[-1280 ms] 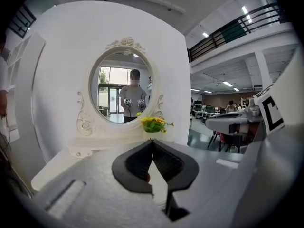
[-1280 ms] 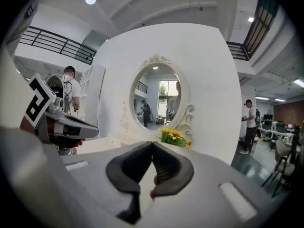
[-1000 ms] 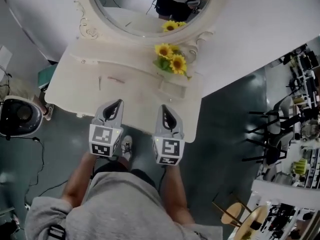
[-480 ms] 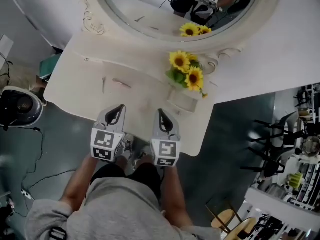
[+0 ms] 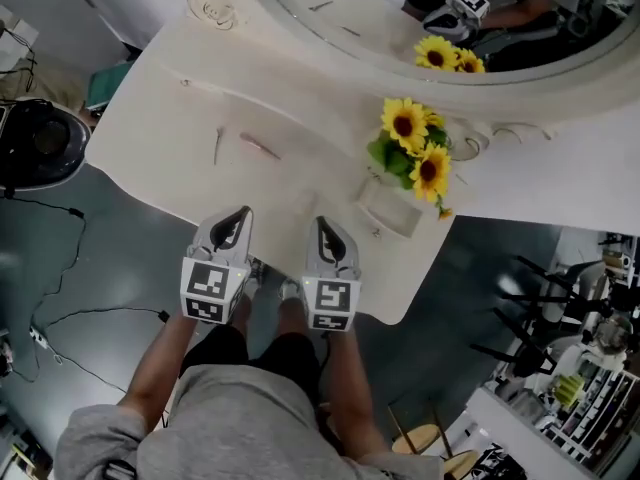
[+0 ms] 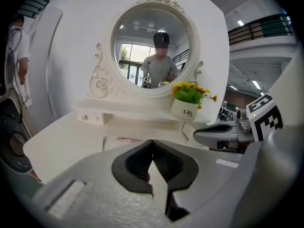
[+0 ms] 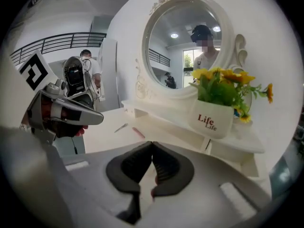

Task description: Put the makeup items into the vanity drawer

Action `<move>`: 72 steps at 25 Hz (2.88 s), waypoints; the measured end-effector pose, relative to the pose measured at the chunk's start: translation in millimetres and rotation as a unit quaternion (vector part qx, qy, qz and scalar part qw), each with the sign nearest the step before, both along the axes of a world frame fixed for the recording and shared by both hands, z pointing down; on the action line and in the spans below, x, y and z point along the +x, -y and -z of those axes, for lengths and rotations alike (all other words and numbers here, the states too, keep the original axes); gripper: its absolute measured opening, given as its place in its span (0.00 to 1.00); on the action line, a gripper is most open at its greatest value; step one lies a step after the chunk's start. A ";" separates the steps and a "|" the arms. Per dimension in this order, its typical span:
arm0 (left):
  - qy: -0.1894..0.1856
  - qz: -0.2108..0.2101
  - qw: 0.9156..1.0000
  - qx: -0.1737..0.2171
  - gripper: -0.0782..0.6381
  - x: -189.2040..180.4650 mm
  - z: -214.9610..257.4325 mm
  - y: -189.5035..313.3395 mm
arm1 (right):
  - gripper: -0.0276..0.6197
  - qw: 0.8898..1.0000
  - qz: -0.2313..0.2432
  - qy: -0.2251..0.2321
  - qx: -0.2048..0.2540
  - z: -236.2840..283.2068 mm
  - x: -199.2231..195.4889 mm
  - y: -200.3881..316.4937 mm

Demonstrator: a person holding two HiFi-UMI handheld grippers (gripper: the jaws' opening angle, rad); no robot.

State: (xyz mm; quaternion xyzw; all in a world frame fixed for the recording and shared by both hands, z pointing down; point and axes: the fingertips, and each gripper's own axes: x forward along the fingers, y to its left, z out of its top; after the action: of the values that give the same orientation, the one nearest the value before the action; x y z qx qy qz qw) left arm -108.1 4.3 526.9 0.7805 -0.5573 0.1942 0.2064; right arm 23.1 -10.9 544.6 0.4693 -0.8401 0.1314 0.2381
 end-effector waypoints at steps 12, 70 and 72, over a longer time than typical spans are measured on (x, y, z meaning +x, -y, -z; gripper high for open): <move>-0.004 0.051 0.998 -0.045 0.12 -14.2 -45.2 -13.3 | 0.32 0.996 0.075 -0.026 -0.045 -61.1 -19.0 -5.8; 0.001 -0.098 0.995 0.016 0.12 126.1 34.1 46.1 | 0.17 0.990 -0.138 -0.033 0.021 22.5 165.4 28.0; 0.001 -0.103 0.995 0.013 0.12 132.2 30.9 47.5 | 0.17 0.989 -0.145 -0.035 0.017 17.3 173.1 28.2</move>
State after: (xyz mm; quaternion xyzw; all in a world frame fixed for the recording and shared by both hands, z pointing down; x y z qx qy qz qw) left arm 24.1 -43.2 496.0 0.8360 -0.4770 0.2079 0.1741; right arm 196.2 -39.1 527.3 0.5945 -0.7563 0.1340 0.2381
